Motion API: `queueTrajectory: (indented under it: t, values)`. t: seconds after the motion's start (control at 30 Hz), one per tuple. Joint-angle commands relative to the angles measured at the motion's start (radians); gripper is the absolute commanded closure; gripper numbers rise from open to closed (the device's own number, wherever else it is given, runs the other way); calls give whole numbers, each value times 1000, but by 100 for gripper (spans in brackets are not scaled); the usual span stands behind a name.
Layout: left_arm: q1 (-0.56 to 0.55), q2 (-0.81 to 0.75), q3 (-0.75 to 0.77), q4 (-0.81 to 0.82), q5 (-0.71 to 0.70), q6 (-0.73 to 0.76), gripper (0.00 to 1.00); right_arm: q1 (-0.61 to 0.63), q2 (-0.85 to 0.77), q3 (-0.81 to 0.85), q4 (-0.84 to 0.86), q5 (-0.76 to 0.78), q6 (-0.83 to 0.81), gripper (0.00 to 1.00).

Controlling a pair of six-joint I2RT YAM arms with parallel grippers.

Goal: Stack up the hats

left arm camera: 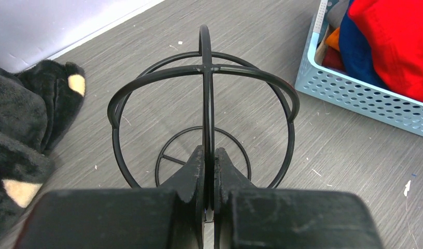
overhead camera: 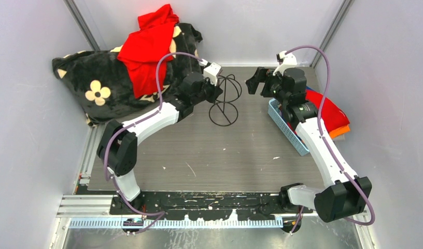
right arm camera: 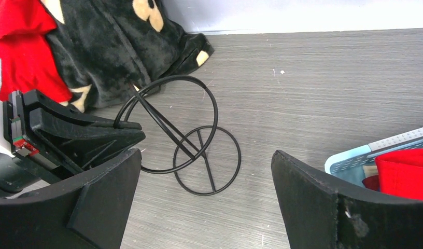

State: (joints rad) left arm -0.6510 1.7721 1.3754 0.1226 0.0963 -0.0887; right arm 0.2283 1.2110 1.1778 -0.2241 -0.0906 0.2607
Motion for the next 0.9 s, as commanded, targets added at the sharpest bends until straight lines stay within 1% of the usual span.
queueTrajectory:
  t: [0.0, 0.23, 0.87]
  values:
    - [21, 27, 53, 21, -40, 13, 100, 4, 7, 7, 58, 34, -23, 0]
    - [35, 28, 72, -24, -68, 17, 100, 4, 10, 11, 57, 43, -26, 0]
    - [34, -80, -12, -114, -159, 19, 100, 5, 13, 0, 61, 42, -27, 0]
